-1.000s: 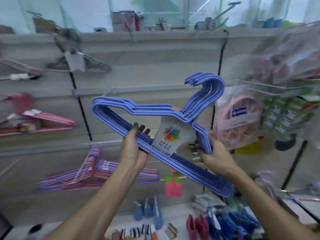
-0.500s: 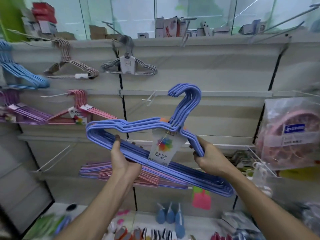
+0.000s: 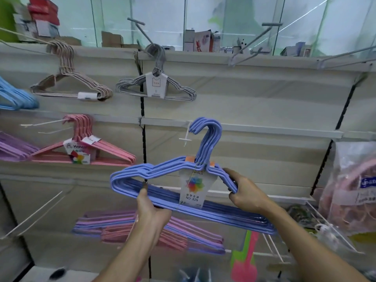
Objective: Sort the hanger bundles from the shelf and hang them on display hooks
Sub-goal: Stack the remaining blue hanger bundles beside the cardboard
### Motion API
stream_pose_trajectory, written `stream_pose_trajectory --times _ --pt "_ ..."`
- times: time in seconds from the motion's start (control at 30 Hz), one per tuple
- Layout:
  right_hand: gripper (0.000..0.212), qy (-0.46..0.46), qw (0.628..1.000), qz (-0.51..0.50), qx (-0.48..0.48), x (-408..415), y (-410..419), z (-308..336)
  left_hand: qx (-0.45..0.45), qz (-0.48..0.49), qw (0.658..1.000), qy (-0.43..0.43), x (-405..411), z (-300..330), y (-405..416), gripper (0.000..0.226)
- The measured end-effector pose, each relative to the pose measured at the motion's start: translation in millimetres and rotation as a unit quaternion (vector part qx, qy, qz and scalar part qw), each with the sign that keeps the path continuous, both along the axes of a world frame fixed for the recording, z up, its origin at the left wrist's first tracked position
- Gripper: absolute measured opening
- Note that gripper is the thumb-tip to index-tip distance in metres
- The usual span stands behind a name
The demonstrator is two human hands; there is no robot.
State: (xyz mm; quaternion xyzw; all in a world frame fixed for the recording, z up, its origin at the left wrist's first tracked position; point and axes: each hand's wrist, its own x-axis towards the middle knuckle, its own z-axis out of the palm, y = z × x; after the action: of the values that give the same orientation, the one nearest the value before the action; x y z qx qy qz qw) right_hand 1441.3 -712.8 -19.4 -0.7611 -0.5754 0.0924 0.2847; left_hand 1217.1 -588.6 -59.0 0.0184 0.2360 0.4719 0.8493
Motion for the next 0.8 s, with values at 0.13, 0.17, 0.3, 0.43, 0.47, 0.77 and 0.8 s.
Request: stream_pose_trajectory --times 0.13,0.17,0.3,0.43,0.47,0.77,0.8 --pt "0.085 -0.017 1.0 -0.008 -0.019 16 39 -2 -0.007 -0.024 0.999 -0.021 21 -14 44 0.026" --pt "0.085 -0.024 0.999 -0.011 -0.023 20 48 -2 -0.009 -0.026 0.999 -0.023 26 -17 53 0.025" --pt "0.086 -0.052 0.997 -0.023 -0.042 35 82 -1 -0.018 -0.028 0.999 -0.024 44 -26 85 0.024" --pt "0.086 -0.07 0.996 -0.033 -0.052 48 110 1 -0.016 -0.03 0.999 -0.025 60 -33 115 0.027" --pt "0.086 -0.072 0.995 -0.035 -0.055 50 117 2 -0.013 -0.036 0.999 -0.028 63 -34 121 0.029" --pt "0.084 -0.084 0.993 -0.045 -0.072 69 161 -3 -0.009 -0.039 0.999 -0.02 92 -45 165 0.023" --pt "0.083 -0.084 0.993 -0.048 -0.074 72 164 -5 -0.011 -0.04 0.999 -0.019 95 -47 169 0.024"
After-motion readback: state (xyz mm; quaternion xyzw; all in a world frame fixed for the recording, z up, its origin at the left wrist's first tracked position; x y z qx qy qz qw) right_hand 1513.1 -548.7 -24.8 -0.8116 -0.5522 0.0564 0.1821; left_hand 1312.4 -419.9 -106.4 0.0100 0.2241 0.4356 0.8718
